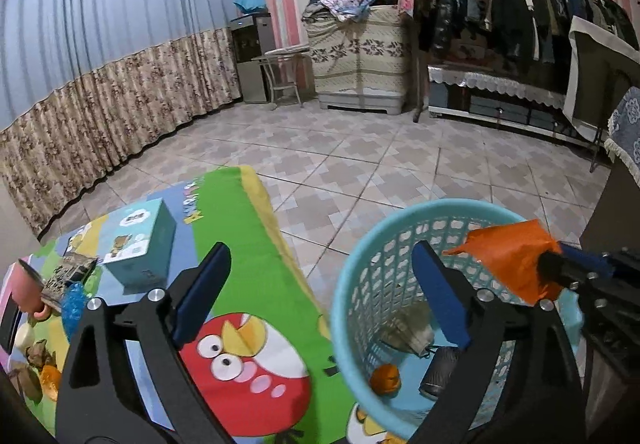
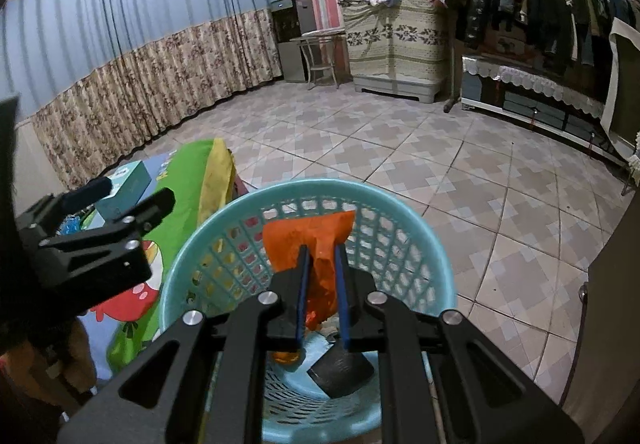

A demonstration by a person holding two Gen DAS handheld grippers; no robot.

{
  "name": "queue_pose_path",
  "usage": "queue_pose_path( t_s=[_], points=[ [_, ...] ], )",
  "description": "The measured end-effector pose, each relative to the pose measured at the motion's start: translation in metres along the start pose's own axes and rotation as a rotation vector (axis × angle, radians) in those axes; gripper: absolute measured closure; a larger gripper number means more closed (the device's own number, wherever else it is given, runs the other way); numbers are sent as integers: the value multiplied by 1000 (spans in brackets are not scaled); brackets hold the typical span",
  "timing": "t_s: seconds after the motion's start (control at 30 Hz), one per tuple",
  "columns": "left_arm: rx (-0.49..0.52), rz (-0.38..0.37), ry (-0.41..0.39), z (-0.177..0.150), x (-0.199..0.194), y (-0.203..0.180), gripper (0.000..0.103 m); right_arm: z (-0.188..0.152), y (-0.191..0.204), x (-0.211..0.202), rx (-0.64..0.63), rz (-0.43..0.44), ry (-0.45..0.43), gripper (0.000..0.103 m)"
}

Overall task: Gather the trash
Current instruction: 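Carry the peel and orange bag over the teal basket and open both tools, then move both open tools back over the mat toward the remaining items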

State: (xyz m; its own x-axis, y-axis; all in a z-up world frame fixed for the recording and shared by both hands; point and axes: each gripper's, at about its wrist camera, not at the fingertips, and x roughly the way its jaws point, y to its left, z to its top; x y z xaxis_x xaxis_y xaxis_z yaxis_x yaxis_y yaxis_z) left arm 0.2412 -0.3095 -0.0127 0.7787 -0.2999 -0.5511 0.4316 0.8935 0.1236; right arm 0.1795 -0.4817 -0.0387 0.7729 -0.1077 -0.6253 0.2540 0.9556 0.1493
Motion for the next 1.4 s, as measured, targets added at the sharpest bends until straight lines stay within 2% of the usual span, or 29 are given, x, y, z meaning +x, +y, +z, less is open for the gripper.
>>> queue_pose_path(
  t_s=[0.17,0.2,0.23,0.27,0.33,0.4,0.47,0.6,0.67,0.93,1.1,1.23,1.4],
  points=[
    [-26,25,-17,-3,-9,14,8,-5,16,17,-34,-14,39,87],
    [-30,36,-22,-3,-11,18,7,-7,18,20,-31,-13,46,76],
    [-32,40,-25,-4,-12,20,7,-8,18,22,-29,-18,50,56],
    [-34,42,-26,-5,-14,21,6,-10,19,24,-28,-21,50,48],
    [-43,45,-27,-7,-17,26,6,-10,19,26,-22,-25,57,45],
    [-52,49,-28,-8,-20,31,6,-10,17,24,-11,-37,51,34],
    [-62,51,-30,-9,-23,36,6,-6,14,21,-4,-51,33,18],
    [-79,61,-29,-13,-27,47,6,-5,12,16,16,-55,20,17],
    [-89,65,-26,-15,-29,53,6,-4,14,15,15,-62,13,10],
    [-128,92,-33,-27,-45,83,6,2,32,3,26,-58,-30,8],
    [-149,119,-47,-35,-62,107,6,6,58,-5,-13,-58,-68,8],
    [-176,146,-56,-44,-78,133,6,4,85,-14,-17,-26,-114,8],
    [-220,189,-63,-60,-96,169,6,-1,122,-25,-83,-4,-164,8]
  ],
)
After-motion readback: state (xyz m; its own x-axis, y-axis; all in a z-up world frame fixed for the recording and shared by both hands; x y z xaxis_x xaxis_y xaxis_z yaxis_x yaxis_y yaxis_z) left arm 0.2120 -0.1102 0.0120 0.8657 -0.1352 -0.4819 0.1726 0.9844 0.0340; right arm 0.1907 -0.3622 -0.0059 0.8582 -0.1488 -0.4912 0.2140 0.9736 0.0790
